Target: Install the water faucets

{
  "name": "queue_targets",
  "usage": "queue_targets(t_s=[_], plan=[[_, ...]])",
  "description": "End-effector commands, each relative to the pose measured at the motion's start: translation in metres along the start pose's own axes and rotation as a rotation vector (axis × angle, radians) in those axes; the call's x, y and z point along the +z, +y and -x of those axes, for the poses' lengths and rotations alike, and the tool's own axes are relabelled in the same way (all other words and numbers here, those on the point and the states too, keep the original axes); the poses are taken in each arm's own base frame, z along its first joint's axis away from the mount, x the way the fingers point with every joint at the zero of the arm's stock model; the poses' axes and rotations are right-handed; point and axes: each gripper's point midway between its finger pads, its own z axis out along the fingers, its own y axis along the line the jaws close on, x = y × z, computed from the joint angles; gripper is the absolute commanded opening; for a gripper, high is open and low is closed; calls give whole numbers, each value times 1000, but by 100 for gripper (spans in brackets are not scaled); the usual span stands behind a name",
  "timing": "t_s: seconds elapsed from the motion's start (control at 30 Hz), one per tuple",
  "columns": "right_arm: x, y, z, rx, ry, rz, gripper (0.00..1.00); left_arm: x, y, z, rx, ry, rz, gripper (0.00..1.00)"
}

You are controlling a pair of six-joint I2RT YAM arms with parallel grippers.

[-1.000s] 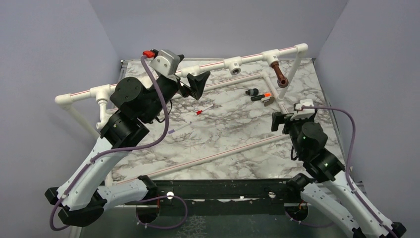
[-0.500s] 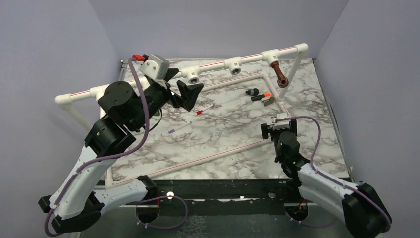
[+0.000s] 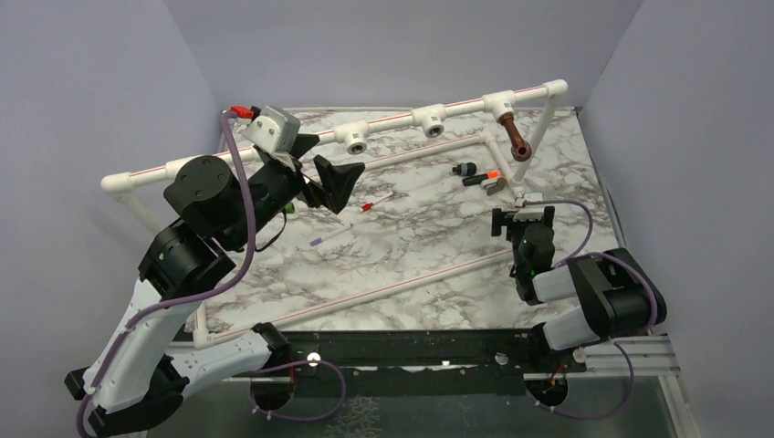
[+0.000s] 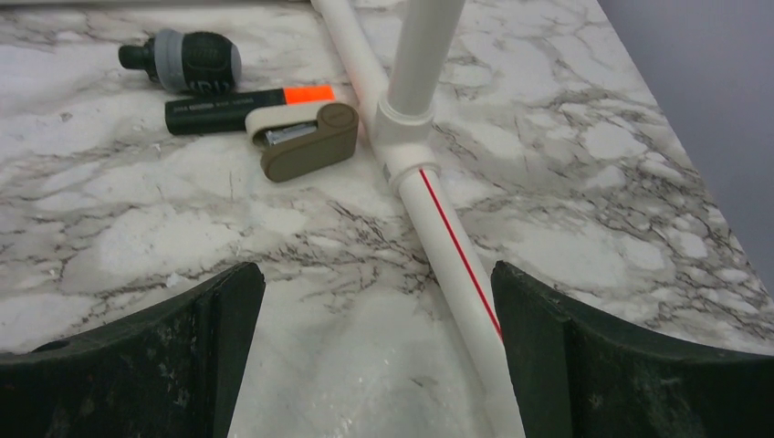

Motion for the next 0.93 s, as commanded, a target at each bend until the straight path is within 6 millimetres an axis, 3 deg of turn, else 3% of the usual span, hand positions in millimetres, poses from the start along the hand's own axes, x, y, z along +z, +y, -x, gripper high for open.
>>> queue_targets(t_s=[0.0, 0.2, 0.37, 0.9], plan=[[17, 12, 32, 55, -153, 64, 100, -10, 3, 10, 9, -9, 19, 99], [21, 14, 16, 58, -109, 111, 100, -3, 3, 0, 15, 19, 15, 99], [27, 10, 17, 80, -102, 93, 100, 5, -2, -5, 13, 39, -8, 99], [37, 1, 11, 118, -54, 63, 100, -1, -8, -10, -15, 65, -39, 99]])
